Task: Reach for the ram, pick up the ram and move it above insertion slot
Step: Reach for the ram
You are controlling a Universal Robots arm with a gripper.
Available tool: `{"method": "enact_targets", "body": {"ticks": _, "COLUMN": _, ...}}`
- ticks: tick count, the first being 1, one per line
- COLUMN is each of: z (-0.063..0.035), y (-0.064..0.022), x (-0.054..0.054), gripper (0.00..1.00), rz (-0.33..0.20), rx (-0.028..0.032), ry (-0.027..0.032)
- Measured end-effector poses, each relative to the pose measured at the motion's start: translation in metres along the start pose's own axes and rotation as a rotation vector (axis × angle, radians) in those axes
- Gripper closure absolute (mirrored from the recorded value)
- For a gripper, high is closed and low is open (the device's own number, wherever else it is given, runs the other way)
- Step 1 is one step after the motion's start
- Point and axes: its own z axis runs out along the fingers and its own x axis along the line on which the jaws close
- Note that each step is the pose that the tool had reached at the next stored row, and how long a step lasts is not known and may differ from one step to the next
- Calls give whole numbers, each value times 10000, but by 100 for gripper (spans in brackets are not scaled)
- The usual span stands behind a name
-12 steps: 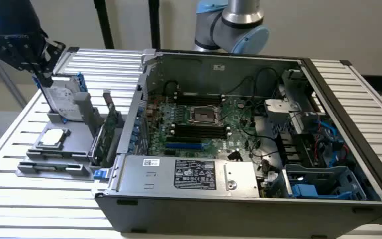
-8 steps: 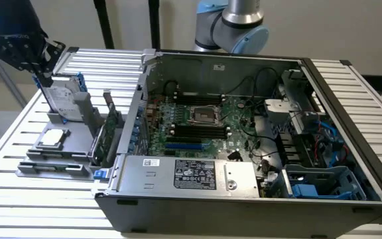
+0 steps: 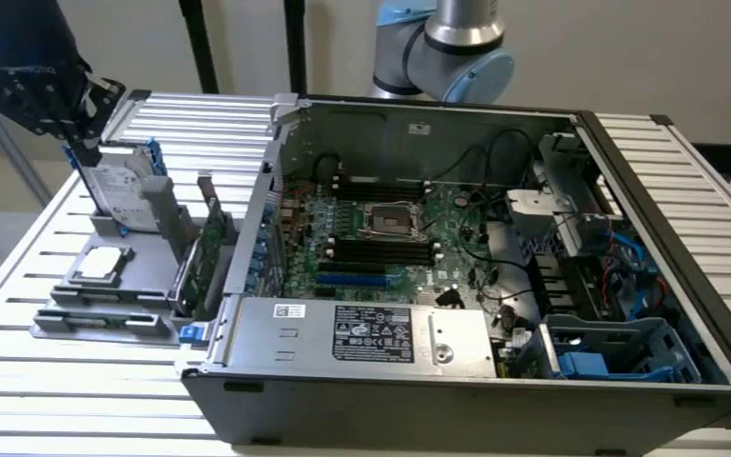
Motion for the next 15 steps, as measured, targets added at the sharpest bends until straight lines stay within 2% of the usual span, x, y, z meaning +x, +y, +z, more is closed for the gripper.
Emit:
{"method": "enact_targets", "body": {"ticks": 3, "z": -3, "y": -88, "x": 1, "gripper": 89, "rz": 22, "rx": -2, "ry": 0}}
{"method": "enact_targets", "body": {"ticks": 15, "z": 6, "y": -634, "x": 11, "gripper": 89, "rz": 26, "rx": 20, "ry": 21}}
